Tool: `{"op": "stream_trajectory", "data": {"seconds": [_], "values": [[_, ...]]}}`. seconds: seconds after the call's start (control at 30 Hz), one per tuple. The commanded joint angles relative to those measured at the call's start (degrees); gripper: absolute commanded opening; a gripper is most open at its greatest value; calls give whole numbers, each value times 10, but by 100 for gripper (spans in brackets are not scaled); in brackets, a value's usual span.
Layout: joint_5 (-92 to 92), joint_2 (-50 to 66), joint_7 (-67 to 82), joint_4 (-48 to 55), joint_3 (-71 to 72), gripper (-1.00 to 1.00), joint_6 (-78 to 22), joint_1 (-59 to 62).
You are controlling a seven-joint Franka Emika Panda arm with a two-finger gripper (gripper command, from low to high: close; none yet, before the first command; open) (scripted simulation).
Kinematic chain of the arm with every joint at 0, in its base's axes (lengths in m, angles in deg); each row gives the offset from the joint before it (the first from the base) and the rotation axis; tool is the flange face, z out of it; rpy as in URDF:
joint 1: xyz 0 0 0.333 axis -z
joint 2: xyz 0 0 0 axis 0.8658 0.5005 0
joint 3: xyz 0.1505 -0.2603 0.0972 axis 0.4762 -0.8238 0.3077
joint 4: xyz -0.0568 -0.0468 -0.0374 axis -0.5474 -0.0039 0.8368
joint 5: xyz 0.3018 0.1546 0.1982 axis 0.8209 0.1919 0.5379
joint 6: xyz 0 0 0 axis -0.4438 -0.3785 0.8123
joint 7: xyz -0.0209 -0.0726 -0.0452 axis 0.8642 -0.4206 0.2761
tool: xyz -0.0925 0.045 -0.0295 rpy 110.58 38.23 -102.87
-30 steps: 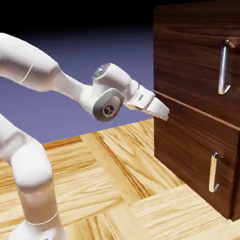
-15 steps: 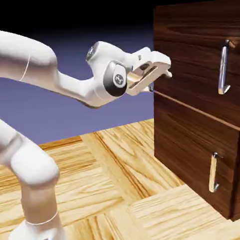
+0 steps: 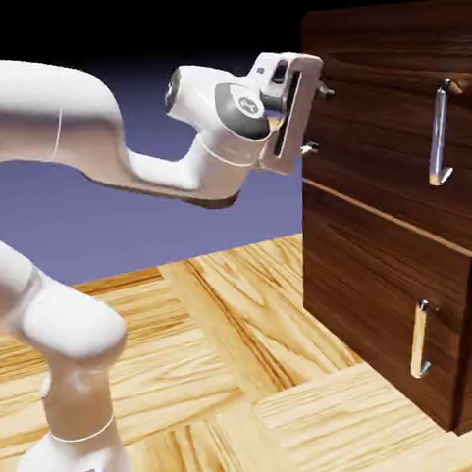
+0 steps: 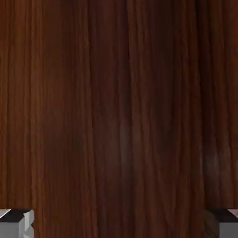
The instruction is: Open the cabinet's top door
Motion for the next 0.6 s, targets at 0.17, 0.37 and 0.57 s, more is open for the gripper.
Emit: {"op": "stream_trajectory", "data": {"seconds": [0.17,0.37,0.57], "values": [[-150,-12,47,41,-59,0,3,-53],[-299,-24,95,82,-118,0,6,-106],[-449,-36,142,123,-177,0,8,-160]]}}
